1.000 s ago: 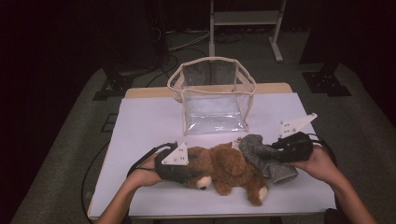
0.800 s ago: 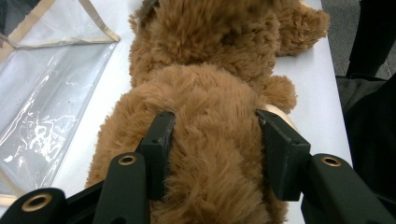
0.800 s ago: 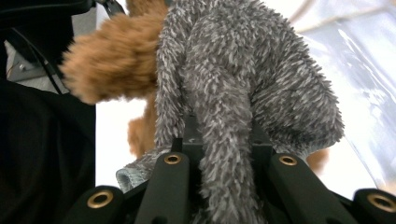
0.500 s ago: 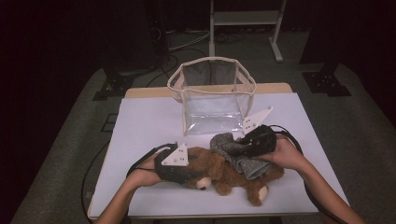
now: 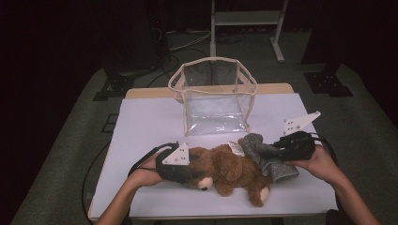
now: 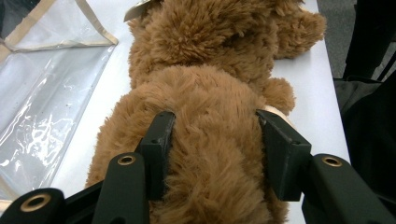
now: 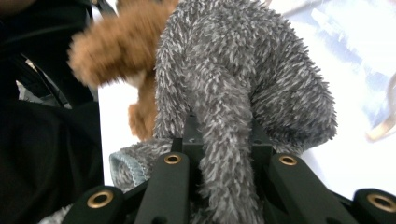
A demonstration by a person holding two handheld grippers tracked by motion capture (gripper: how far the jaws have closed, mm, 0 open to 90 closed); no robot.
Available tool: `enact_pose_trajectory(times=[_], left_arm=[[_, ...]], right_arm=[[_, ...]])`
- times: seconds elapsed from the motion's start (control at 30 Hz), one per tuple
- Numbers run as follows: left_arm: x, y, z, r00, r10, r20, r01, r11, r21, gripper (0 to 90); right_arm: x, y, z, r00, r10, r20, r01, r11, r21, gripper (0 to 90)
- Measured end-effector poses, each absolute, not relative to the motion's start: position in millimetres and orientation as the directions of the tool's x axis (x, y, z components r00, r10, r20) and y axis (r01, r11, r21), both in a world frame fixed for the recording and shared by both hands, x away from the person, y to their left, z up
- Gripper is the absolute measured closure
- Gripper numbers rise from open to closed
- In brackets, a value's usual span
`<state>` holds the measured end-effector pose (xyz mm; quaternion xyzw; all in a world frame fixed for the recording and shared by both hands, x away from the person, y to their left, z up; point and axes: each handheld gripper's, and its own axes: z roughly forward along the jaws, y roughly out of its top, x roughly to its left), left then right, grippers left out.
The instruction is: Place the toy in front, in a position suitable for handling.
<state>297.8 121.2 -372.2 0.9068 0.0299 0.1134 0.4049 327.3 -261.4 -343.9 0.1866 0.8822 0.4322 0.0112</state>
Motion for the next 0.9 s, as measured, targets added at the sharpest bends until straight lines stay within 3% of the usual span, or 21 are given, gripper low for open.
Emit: enact_pose_trajectory(times=[0.37,0.67,0.8,0.9], left_arm=[[297.9,121.9,-372.5,0.973,0.139,0.186,-0.046,-0.668,0.743,50.2],[297.0,124.3,-374.1,0.971,0.148,0.186,-0.045,-0.654,0.755,48.9],[299.1,127.4,-371.1,0.969,0.164,0.185,-0.039,-0.635,0.771,41.6],[302.2,132.0,-367.9,0.957,0.215,0.194,-0.010,-0.644,0.765,29.0]], right_arm=[[356.2,-183.1,-288.8,-0.980,0.195,0.042,0.158,0.628,0.762,75.1],[356.9,-134.3,-332.6,-0.990,0.107,0.094,0.143,0.742,0.655,75.2],[352.1,-142.8,-347.0,-0.983,0.133,0.127,0.184,0.705,0.685,75.5],[349.8,-145.7,-350.1,-0.982,0.140,0.126,0.188,0.696,0.692,75.6]])
